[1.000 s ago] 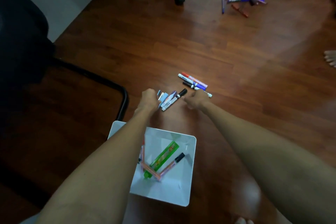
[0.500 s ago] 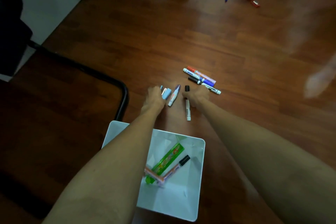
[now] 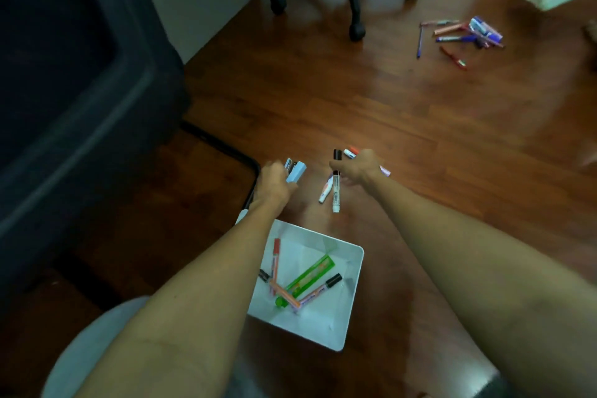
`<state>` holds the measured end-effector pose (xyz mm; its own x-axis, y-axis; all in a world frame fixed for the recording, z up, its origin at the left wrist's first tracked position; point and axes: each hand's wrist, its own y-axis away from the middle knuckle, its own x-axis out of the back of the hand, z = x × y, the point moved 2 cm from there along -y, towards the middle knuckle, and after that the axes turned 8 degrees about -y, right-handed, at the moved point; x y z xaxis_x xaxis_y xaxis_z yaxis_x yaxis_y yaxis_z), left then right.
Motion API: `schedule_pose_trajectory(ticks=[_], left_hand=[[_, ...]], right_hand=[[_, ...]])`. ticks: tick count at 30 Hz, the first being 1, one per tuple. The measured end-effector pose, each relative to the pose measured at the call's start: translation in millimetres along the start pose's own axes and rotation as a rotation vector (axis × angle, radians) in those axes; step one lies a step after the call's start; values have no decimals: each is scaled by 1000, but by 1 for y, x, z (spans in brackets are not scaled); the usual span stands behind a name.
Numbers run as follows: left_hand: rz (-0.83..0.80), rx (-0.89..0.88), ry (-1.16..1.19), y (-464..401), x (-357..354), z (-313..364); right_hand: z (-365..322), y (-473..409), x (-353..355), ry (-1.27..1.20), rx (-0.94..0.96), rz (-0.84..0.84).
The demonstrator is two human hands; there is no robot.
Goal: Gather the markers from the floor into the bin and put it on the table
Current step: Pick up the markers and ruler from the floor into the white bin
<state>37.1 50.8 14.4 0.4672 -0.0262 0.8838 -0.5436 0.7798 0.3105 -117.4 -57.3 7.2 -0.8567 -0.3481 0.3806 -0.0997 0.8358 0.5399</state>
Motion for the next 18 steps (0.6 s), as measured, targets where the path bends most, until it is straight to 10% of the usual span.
schedule_pose_trajectory(ticks=[18], left_hand=[[-96, 245, 0, 149, 37, -66]], right_hand=[[13, 143, -56, 555, 212, -388]])
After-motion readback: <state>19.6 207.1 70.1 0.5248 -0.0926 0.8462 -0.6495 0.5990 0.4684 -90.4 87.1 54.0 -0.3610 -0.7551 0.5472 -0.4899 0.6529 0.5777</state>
